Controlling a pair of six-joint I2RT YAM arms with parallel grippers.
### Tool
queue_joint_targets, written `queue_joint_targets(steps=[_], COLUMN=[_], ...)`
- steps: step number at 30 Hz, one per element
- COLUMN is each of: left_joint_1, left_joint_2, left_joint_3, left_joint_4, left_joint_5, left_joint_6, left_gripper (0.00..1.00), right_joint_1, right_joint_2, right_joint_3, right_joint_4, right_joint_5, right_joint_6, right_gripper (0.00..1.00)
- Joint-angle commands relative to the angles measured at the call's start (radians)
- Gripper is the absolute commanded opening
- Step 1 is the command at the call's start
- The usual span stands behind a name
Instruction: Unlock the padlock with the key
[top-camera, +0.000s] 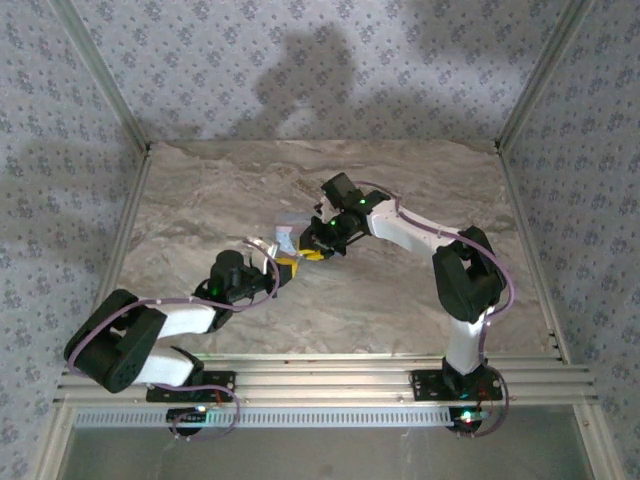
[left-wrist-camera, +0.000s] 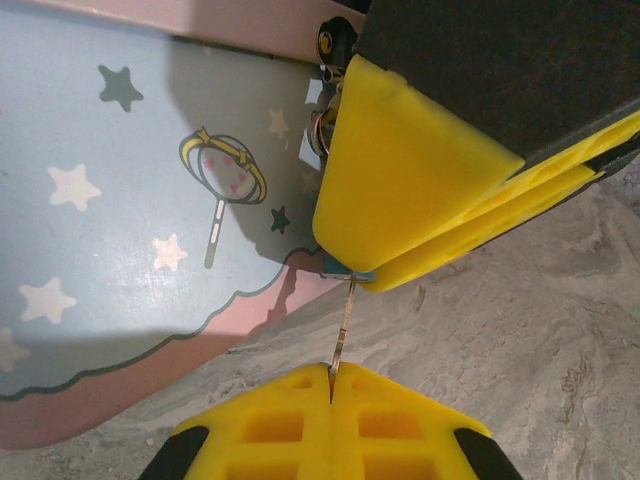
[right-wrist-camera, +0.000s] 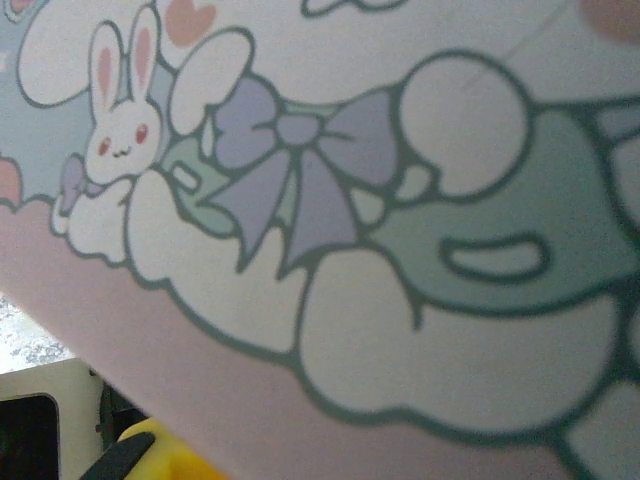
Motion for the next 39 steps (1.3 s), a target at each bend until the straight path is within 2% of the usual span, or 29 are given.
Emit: queue_joint_targets(steps=[1,11,17,29,39], left_joint_1=[-0.008,-0.009,-0.008,-0.003,0.000], left_joint_2=[0.015,0.137,0.180,0.107,0.181], left_joint_3=[-0.002,0.001,0.002,0.008,0.019], left_joint_4=[0.075,0.260,0.356,0.290,0.362], left_joint_5=[-0.005,-0.014,-0.015,0.022,0.036], left_joint_6=[-0.019,-0.122,-0.172,-0.180,-0.249], left_gripper=[0.00,0.00,0.00,0.00,0.00], right_joint_1=[0.005,0.013,0.021,0.034,0.044], right_joint_2=[-0.007,-0.005,-0.002,-0.005,-0.023], right_joint_3=[-0.008,-0.020,-0.016,-0.017,-0.044], right_joint_4=[0.033,0.079,0.055,0.018,0.084], right_joint_5=[-0.040,-0.059,-0.031,0.046,0.012], right_joint_6=[0.018,0.059,0.049,0.026,0.071], right_gripper=[0.00,0.00,0.00,0.00,0.00])
